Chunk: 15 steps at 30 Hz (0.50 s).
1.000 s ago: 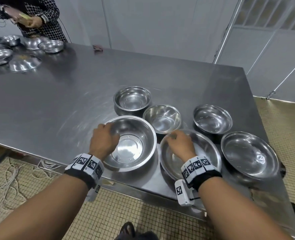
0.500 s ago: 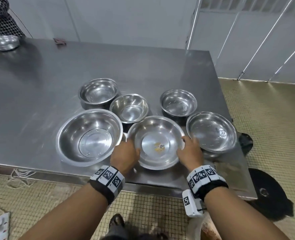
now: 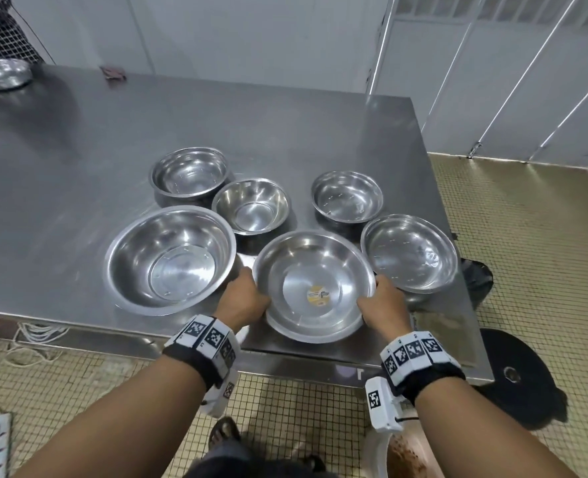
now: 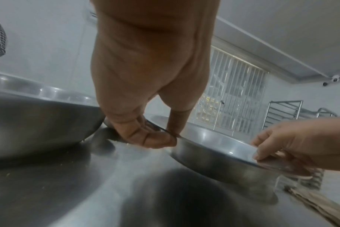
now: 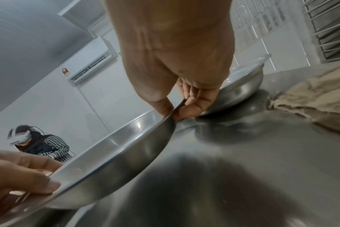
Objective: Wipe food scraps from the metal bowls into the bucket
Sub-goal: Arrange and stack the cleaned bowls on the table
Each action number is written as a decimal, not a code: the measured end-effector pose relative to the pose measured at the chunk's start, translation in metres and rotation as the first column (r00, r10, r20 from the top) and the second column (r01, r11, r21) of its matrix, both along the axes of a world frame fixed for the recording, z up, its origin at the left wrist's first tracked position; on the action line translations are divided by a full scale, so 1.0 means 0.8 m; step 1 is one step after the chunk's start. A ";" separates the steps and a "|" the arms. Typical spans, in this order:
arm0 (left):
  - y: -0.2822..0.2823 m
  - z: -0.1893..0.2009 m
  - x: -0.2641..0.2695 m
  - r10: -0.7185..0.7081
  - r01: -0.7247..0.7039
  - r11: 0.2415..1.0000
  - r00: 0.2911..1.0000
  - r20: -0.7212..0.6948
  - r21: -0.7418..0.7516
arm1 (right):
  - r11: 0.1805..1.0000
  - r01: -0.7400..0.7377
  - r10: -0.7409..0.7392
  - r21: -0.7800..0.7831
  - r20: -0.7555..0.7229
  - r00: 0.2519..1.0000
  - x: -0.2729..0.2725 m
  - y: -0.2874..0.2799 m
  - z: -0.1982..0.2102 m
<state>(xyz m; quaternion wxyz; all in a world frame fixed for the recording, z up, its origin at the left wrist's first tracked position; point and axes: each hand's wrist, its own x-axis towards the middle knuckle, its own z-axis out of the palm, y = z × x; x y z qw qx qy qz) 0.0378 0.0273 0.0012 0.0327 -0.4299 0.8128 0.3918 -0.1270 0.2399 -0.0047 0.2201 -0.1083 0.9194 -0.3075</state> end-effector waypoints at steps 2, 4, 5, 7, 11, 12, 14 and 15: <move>-0.005 0.009 -0.001 0.006 -0.010 0.999 0.997 -0.075 -0.044 | 0.997 0.007 -0.009 -0.074 -0.037 0.999 0.000 -0.003 0.009; -0.011 0.024 0.001 0.034 -0.048 0.995 0.986 -0.163 -0.082 | 0.993 -0.004 -0.008 -0.121 -0.097 0.995 0.000 -0.016 0.021; -0.017 0.030 0.003 0.051 -0.072 0.992 0.979 -0.196 -0.102 | 0.990 -0.008 -0.009 -0.144 -0.119 0.993 0.000 -0.024 0.027; -0.032 0.042 0.011 0.084 -0.122 0.983 0.962 -0.258 -0.134 | 0.979 -0.027 0.001 -0.200 -0.132 0.991 0.002 -0.046 0.039; -0.074 0.054 0.038 0.137 -0.205 0.965 0.926 -0.352 -0.163 | 0.955 -0.079 0.040 -0.285 -0.139 0.989 0.014 -0.098 0.056; -0.088 0.055 0.046 0.145 -0.222 0.959 0.919 -0.367 -0.175 | 0.951 -0.091 0.050 -0.296 -0.143 0.988 0.020 -0.113 0.059; -0.118 0.055 0.063 0.157 -0.246 0.949 0.910 -0.384 -0.195 | 0.943 -0.123 0.077 -0.309 -0.158 0.984 0.034 -0.142 0.066; -0.133 0.056 0.073 0.169 -0.259 0.947 0.906 -0.389 -0.192 | 0.935 -0.141 0.090 -0.325 -0.167 0.982 0.042 -0.157 0.067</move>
